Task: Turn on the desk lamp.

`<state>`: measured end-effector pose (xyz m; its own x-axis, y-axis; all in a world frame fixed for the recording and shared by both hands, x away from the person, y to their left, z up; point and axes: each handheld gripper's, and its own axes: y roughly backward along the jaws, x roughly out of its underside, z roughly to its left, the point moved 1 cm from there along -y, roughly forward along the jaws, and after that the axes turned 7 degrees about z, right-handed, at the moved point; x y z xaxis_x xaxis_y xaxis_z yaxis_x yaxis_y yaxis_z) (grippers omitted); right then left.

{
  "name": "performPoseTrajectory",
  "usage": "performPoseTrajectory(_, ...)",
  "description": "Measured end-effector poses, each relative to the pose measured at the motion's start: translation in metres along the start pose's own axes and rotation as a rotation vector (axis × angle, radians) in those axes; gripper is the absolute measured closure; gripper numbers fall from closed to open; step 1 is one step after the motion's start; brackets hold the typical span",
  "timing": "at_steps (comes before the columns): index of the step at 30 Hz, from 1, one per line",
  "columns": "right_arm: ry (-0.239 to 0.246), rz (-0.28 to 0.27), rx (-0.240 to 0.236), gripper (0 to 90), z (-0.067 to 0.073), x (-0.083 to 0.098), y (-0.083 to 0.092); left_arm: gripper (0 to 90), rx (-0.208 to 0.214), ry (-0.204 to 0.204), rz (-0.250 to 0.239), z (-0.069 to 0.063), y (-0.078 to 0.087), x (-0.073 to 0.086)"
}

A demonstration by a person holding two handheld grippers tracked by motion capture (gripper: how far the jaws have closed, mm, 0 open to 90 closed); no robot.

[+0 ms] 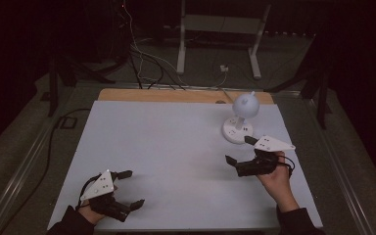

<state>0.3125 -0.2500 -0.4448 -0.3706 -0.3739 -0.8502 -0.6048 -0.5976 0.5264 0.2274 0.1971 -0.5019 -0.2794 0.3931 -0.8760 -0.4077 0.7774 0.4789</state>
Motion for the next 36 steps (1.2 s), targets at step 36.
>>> performPoseTrajectory(36, -0.143, 0.092, 0.048, 0.0, -0.068, 0.0, -0.04, 0.3, 0.0, 0.006, -0.003, 0.001, 0.0, 0.0)
